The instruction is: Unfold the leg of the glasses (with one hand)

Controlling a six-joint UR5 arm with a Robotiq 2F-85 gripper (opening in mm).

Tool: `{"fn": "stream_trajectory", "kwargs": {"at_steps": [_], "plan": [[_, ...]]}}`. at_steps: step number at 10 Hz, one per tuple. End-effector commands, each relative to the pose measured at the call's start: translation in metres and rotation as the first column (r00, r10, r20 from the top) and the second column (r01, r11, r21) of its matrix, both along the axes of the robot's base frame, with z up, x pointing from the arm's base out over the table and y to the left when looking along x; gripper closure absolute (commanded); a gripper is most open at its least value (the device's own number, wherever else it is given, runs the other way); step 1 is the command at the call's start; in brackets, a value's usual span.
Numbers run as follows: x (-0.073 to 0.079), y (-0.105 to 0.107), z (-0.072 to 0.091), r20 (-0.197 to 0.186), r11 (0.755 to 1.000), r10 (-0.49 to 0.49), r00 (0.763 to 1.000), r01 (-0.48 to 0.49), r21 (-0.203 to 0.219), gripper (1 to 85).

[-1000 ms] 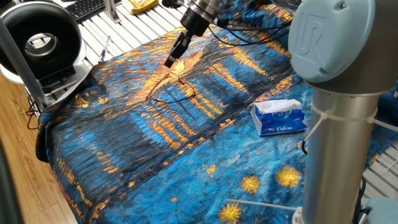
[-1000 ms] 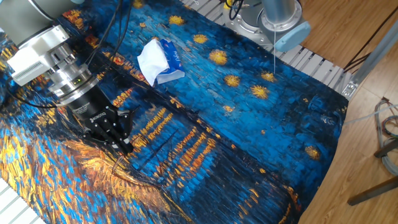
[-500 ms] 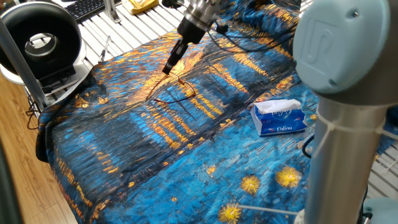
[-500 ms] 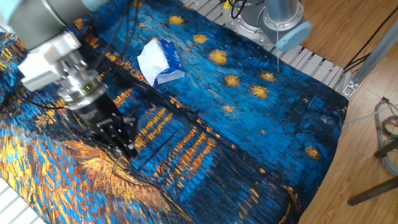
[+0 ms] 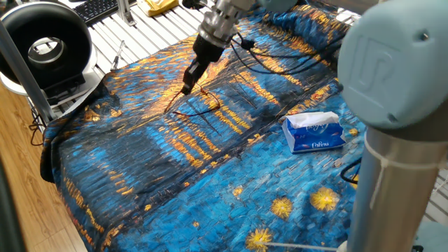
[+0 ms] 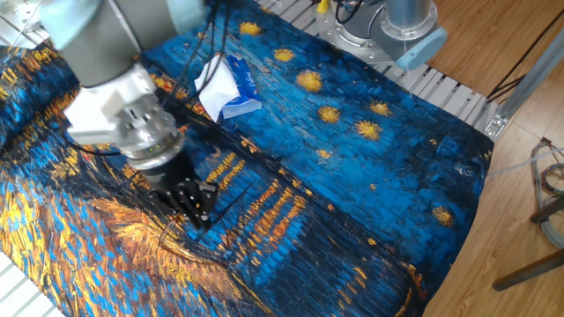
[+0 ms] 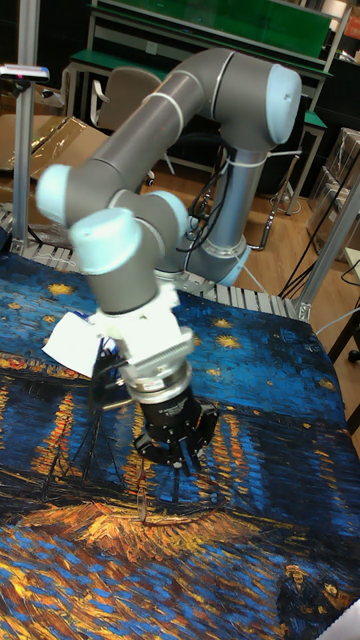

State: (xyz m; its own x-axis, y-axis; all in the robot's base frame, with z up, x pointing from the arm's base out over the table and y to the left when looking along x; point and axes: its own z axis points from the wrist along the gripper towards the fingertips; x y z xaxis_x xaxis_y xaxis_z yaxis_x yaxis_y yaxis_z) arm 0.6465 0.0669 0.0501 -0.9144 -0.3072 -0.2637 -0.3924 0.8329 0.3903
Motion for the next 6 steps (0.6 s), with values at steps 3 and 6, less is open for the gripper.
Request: {"fn": "stream_trajectory", "kwargs": {"at_steps": [3, 6], "plan": [[-0.001, 0.019, -0.013, -0.039, 0.979, -0.178, 0.983, 0.173, -0.104, 62.3], [0.006, 0.020, -0.017, -0.044, 0.958, -0.252, 0.967, 0.243, -0.151, 58.3]]}}
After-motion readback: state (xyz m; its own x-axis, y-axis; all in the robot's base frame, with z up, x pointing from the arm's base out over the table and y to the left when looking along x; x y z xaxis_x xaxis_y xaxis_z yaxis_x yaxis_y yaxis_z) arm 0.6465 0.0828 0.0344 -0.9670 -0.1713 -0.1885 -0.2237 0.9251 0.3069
